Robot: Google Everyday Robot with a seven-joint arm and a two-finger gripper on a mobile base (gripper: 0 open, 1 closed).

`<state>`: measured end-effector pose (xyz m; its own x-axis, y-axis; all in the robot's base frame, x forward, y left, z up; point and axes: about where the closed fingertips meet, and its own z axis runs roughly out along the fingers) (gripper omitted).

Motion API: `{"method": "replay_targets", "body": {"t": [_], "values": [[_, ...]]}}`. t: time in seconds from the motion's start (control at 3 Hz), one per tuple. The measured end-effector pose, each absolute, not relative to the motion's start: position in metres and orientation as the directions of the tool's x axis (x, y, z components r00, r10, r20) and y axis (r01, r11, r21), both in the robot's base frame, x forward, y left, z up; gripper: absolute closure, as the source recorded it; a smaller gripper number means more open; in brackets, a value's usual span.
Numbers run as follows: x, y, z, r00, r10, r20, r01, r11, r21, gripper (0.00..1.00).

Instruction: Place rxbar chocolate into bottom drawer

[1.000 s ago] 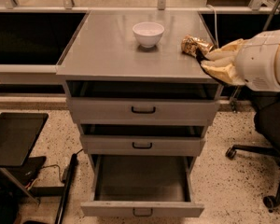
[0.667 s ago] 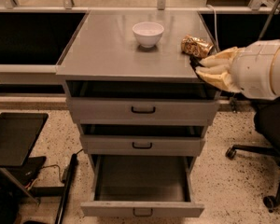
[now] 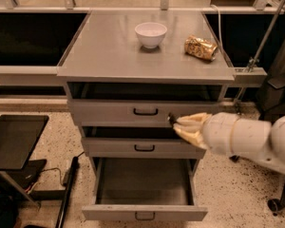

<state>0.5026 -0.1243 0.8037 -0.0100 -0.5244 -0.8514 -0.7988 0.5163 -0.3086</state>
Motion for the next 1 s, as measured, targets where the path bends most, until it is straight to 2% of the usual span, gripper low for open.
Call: {"method": "replay_targets", "body": {"t": [0.33, 0.67, 1.0], "values": [[0.505, -0.109, 0.715, -0.082, -0.498, -0.863, -0.831, 0.513, -0.216, 1.0], [0.505, -0.109, 0.715, -0.082, -0.498, -0.864, -0.831, 0.513, -0.216, 1.0], [0.496, -0.105, 0.663, -0.133, -0.465, -0.875, -0.841, 0.52, -0.148, 1.0]]}}
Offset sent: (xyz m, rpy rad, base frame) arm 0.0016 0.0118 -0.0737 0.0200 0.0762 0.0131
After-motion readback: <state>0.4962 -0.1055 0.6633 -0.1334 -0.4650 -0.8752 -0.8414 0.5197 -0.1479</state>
